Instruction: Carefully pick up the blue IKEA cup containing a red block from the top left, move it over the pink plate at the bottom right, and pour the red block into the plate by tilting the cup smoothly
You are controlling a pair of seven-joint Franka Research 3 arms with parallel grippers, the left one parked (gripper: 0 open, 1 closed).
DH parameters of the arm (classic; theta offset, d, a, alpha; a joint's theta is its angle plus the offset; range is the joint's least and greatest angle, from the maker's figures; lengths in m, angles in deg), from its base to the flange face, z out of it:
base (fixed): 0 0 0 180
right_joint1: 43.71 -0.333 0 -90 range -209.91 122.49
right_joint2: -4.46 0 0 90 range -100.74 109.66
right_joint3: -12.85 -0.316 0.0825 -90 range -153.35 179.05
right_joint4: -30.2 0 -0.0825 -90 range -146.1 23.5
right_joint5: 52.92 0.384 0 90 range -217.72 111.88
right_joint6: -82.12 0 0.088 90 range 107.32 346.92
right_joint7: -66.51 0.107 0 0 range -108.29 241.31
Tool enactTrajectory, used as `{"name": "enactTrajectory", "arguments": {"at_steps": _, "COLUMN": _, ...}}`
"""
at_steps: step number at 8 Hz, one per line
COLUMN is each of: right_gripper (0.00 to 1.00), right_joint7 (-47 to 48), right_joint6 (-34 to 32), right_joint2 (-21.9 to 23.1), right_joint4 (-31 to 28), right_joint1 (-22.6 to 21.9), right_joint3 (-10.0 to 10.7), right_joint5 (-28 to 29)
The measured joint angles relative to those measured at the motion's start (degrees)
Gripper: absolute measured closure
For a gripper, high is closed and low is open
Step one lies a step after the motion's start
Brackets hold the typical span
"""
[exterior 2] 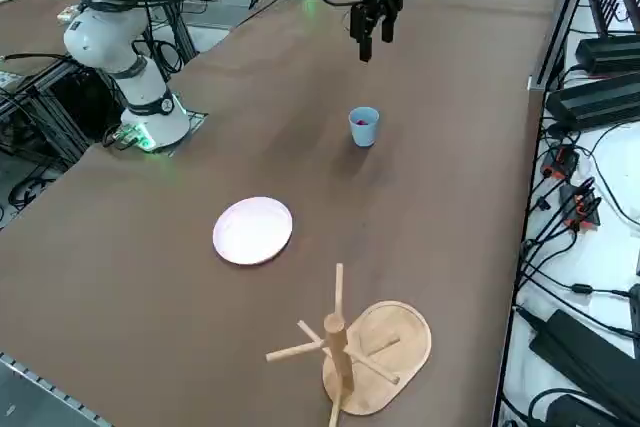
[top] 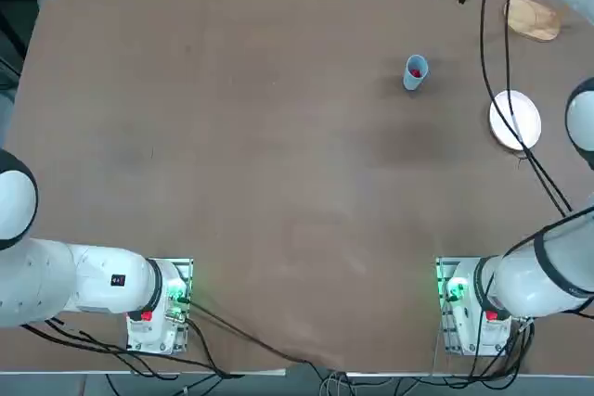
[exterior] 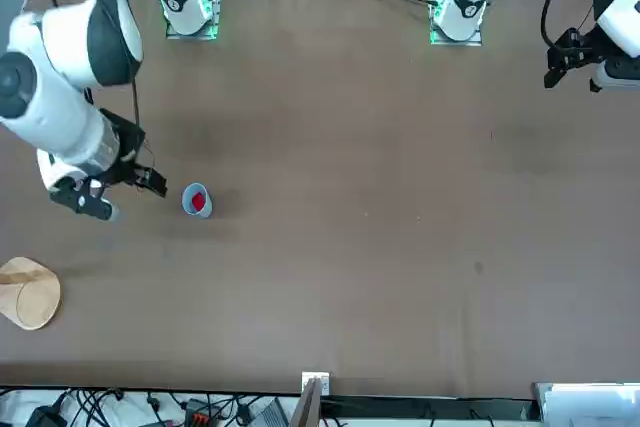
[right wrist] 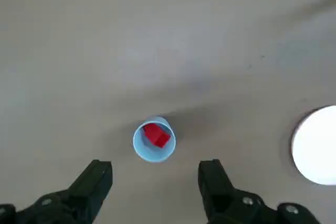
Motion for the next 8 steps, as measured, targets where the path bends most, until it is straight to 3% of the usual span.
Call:
{"name": "enactTrajectory", "arguments": {"at_steps": 3, "right_gripper": 0.0, "right_joint7": 2.05, "right_joint6": 6.74, "right_joint2": -2.65, "right_joint4": -2.03, "right_joint1": -1.11, "right_joint3": -0.05, "right_joint5": 0.29}}
{"name": "enactTrajectory", "arguments": {"at_steps": 5, "right_gripper": 0.0, "right_joint7": 3.66, "right_joint6": 13.98, "right_joint2": -3.15, "right_joint4": -7.85, "right_joint1": -2.42, "right_joint3": -0.08, "right_joint5": 0.3}}
{"name": "enactTrajectory", "arguments": {"at_steps": 8, "right_gripper": 0.0, "right_joint7": 5.03, "right_joint6": 16.52, "right_joint2": -3.16, "right_joint4": -12.73, "right_joint1": -4.97, "right_joint3": -0.14, "right_joint5": 0.3}}
